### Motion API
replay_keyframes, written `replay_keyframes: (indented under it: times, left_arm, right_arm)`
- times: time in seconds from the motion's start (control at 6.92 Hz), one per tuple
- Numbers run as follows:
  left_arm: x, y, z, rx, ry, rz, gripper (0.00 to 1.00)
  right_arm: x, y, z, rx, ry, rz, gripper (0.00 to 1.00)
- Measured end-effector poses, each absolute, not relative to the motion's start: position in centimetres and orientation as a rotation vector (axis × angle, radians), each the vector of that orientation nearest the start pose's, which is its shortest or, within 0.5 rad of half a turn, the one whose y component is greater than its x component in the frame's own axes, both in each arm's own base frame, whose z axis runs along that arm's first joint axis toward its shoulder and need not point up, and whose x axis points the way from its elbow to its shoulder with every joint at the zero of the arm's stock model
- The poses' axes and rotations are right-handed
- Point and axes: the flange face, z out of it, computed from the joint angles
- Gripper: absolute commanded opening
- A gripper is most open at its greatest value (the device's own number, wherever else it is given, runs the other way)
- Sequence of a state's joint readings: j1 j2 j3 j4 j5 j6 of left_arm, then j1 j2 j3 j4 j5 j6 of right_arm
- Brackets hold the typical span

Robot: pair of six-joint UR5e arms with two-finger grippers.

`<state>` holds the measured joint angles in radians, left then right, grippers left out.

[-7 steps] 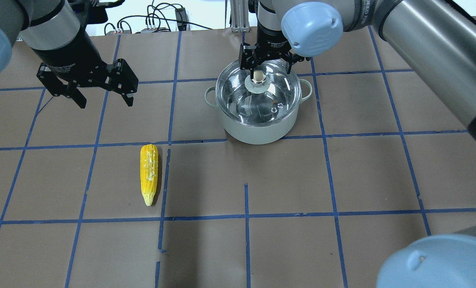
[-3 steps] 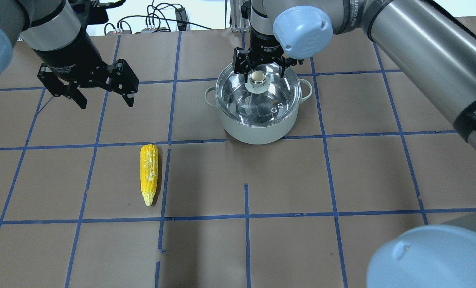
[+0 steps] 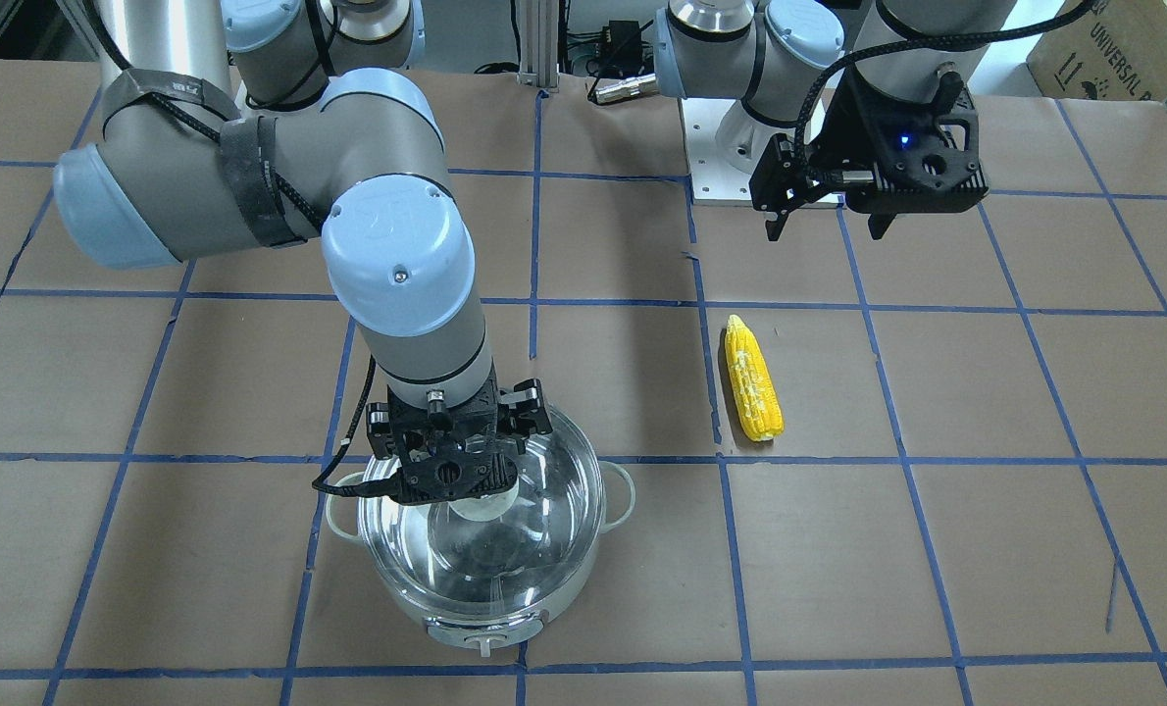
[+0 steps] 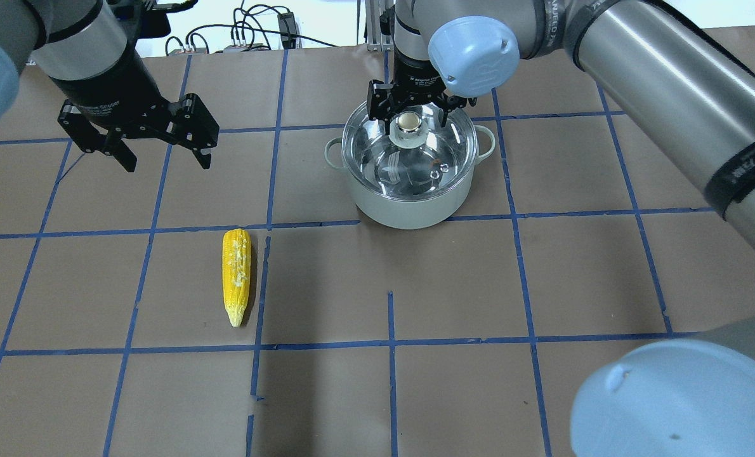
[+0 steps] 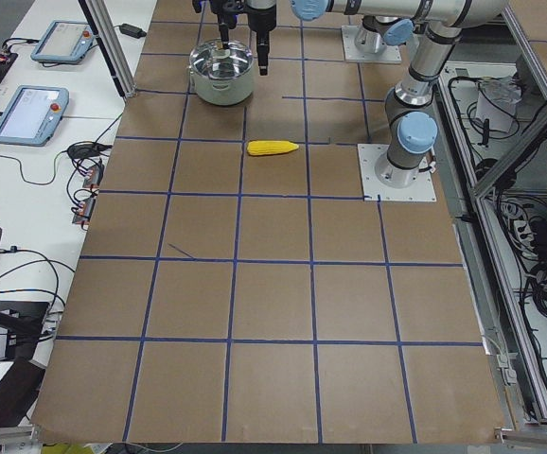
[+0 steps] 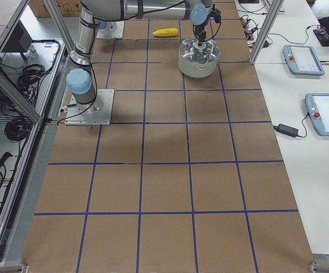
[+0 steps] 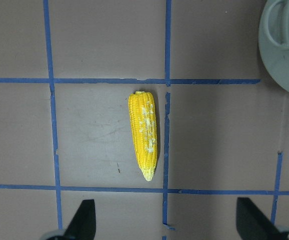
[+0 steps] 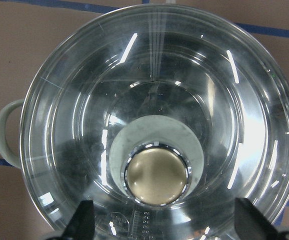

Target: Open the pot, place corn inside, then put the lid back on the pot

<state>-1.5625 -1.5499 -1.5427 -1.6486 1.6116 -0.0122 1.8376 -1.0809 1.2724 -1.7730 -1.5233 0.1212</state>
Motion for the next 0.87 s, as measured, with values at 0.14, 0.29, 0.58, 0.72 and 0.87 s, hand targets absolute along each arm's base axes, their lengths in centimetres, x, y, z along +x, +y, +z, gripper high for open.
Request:
replay_keyframes:
  times: [0.14, 0.29, 0.58, 0.72, 0.87]
  left_arm:
    - [-12.5, -48.1, 50.4, -0.031, 3.1, 0.044, 1.0]
    - [-12.5, -48.1, 50.5, -0.032, 3.1, 0.039, 1.0]
    - [-12.5, -48.2, 50.5, -0.032, 3.103, 0.032, 1.0]
    - [-12.5, -48.2, 50.4, -0.032, 3.103, 0.031, 1.0]
    - [-12.5, -48.2, 50.4, -0.032, 3.102, 0.032, 1.0]
  right_arm:
    - [31.4, -62.6, 36.2, -0.225, 3.085, 0.001, 0.94]
    - [31.5, -62.7, 36.0, -0.226, 3.085, 0.002, 0.94]
    - [31.5, -63.1, 35.2, -0.226, 3.091, 0.001, 0.86]
    - [31.5, -63.2, 35.0, -0.226, 3.091, 0.0, 0.86]
    - [31.7, -63.6, 35.1, -0.226, 3.087, -0.011, 0.85]
